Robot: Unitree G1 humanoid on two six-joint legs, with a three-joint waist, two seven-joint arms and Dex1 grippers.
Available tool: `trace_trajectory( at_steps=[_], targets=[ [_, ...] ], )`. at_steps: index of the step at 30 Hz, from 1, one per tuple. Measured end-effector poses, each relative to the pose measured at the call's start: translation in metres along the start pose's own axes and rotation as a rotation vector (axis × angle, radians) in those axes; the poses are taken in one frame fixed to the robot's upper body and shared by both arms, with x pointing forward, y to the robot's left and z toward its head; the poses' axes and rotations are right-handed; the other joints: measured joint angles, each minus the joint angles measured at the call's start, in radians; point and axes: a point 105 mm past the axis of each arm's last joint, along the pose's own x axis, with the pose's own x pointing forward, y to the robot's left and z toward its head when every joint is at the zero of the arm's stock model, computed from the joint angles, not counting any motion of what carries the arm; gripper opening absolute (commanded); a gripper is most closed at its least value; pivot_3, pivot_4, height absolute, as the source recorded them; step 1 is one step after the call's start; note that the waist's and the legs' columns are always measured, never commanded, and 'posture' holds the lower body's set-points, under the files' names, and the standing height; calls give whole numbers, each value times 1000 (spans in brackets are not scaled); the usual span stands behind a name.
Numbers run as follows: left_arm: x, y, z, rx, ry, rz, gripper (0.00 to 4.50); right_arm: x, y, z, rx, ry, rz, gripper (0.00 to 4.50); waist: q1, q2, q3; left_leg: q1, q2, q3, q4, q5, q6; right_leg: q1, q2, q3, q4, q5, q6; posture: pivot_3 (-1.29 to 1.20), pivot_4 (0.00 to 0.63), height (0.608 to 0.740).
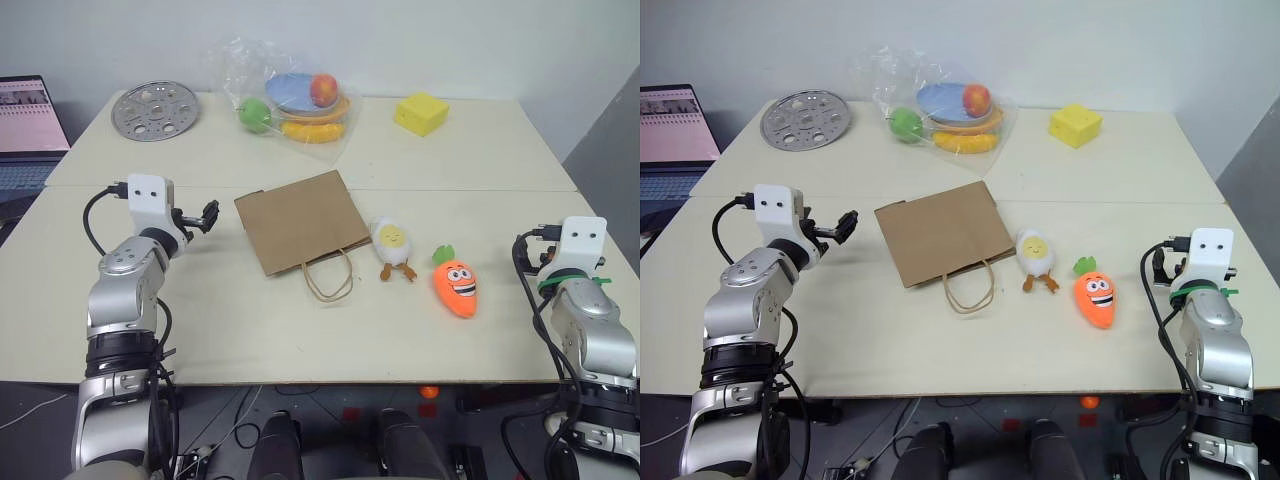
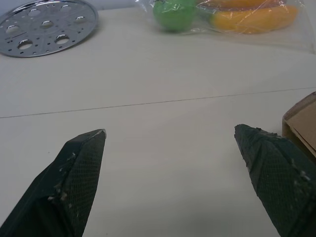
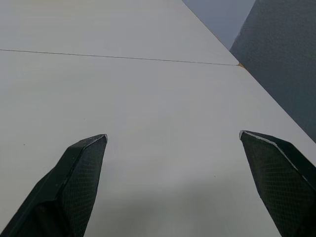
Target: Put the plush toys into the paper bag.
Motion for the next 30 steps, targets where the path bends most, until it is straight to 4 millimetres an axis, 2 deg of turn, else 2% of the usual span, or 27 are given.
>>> trace_trajectory(
  at_steps=[17, 23, 26, 30],
  targets=[
    [0, 0, 2, -4, -10, -2, 4462, 0, 0, 0, -3, -1, 4, 4500, 0, 0, 0, 0, 0, 0, 0, 0, 0, 0, 0, 0, 0, 0, 0, 0, 150, 740],
    [-1, 3, 15, 23, -53, -36, 4462, 0, 7, 4, -9, -12, 68, 4500, 0, 0, 0, 0, 0, 0, 0, 0, 0, 0, 0, 0, 0, 0, 0, 0, 150, 740],
    [-4, 1, 25, 70, -80, -124, 4462, 1, 16, 19, -4, -54, 189, 4500, -1, 0, 0, 0, 0, 0, 0, 0, 0, 0, 0, 0, 0, 0, 0, 0, 150, 740],
    [-9, -10, 47, 143, -126, -283, 4462, -1, 30, 63, -41, -171, 375, 4500, -1, 0, 0, 0, 0, 0, 0, 0, 0, 0, 0, 0, 0, -2, 4, 0, 150, 740]
  ],
)
